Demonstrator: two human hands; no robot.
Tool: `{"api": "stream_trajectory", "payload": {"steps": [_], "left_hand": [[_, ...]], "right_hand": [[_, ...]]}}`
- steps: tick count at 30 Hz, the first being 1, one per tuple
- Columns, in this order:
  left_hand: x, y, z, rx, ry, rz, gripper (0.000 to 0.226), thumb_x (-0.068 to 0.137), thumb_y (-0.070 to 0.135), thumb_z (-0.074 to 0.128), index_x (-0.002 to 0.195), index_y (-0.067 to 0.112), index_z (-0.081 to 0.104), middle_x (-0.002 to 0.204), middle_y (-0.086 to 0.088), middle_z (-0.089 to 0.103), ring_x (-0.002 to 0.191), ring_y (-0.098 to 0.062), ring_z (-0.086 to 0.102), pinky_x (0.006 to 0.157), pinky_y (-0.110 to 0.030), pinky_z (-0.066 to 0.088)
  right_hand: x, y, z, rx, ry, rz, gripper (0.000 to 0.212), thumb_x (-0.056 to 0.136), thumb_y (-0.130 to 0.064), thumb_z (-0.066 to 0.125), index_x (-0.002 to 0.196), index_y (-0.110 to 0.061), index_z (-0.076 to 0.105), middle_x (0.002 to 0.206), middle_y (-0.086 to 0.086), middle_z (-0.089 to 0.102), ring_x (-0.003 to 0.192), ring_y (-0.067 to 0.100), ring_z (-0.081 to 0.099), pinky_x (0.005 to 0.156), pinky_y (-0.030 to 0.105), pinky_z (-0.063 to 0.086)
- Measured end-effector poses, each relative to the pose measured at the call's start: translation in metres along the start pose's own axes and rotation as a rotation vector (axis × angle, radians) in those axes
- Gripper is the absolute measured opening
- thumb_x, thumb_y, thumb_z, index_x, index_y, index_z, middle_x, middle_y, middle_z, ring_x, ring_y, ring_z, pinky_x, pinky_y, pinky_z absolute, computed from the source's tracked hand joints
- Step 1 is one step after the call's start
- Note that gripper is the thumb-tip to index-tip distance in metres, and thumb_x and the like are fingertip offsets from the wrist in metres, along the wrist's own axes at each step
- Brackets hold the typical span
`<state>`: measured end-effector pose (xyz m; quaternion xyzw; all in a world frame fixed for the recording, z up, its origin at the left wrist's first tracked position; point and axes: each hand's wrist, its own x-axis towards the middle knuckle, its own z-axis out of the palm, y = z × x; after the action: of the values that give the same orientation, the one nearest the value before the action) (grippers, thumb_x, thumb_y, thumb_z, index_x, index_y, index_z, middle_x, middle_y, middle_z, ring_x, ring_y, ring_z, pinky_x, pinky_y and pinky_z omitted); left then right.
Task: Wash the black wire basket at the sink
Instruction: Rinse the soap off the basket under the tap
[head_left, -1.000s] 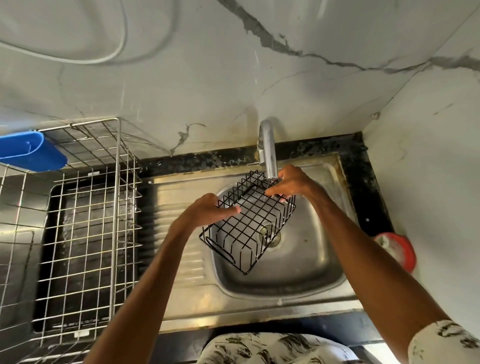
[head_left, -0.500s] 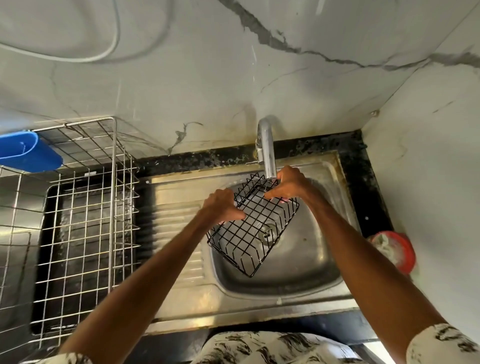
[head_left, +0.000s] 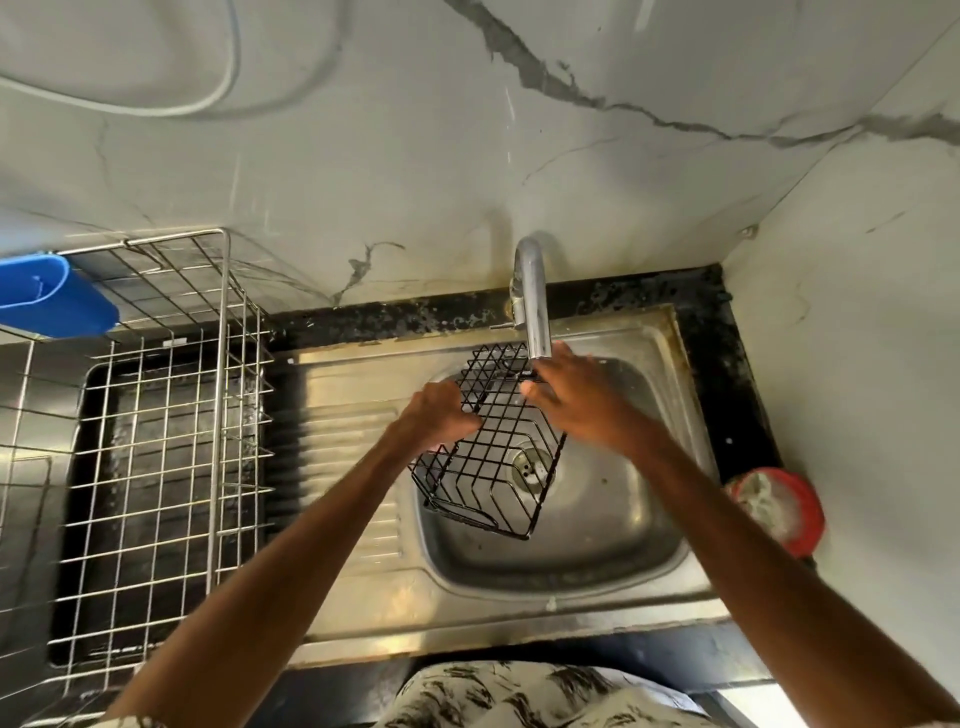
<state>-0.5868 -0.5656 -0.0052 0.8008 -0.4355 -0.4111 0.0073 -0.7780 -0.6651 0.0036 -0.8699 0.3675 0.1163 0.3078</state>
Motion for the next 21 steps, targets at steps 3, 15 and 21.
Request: {"api": "stream_trajectory", "payload": {"steps": [3, 15, 21], "left_hand": [[-0.003, 0.005, -0.001, 0.005, 0.033, 0.048, 0.054, 0.093, 0.016, 0.072, 0.14, 0.004, 0.05, 0.081, 0.002, 0.052, 0.062, -0.005, 0.05, 0.038, -0.01, 0.038], [-0.017, 0.006, 0.004, 0.099, 0.061, 0.003, 0.038, 0.092, 0.018, 0.072, 0.122, -0.002, 0.06, 0.087, -0.002, 0.059, 0.073, -0.014, 0.06, 0.054, -0.018, 0.043], [-0.023, 0.014, 0.0, 0.213, 0.151, 0.034, 0.034, 0.092, 0.024, 0.072, 0.119, 0.005, 0.063, 0.111, -0.012, 0.067, 0.09, -0.024, 0.061, 0.067, -0.026, 0.045]], "right_hand": [[-0.028, -0.034, 0.032, -0.114, -0.054, -0.191, 0.078, 0.1, -0.065, 0.008, 0.162, -0.016, 0.01, 0.168, 0.002, -0.001, 0.156, 0.025, -0.008, 0.124, 0.052, -0.01], [0.001, -0.008, 0.033, -0.14, -0.092, -0.061, 0.107, 0.082, -0.079, -0.019, 0.162, -0.013, 0.008, 0.17, 0.009, 0.001, 0.156, 0.022, -0.007, 0.125, 0.057, -0.004], [0.009, -0.013, 0.042, -0.093, -0.096, -0.128, 0.078, 0.096, -0.065, -0.006, 0.161, -0.022, -0.003, 0.169, -0.002, -0.007, 0.156, 0.015, -0.006, 0.127, 0.047, -0.005]]}}
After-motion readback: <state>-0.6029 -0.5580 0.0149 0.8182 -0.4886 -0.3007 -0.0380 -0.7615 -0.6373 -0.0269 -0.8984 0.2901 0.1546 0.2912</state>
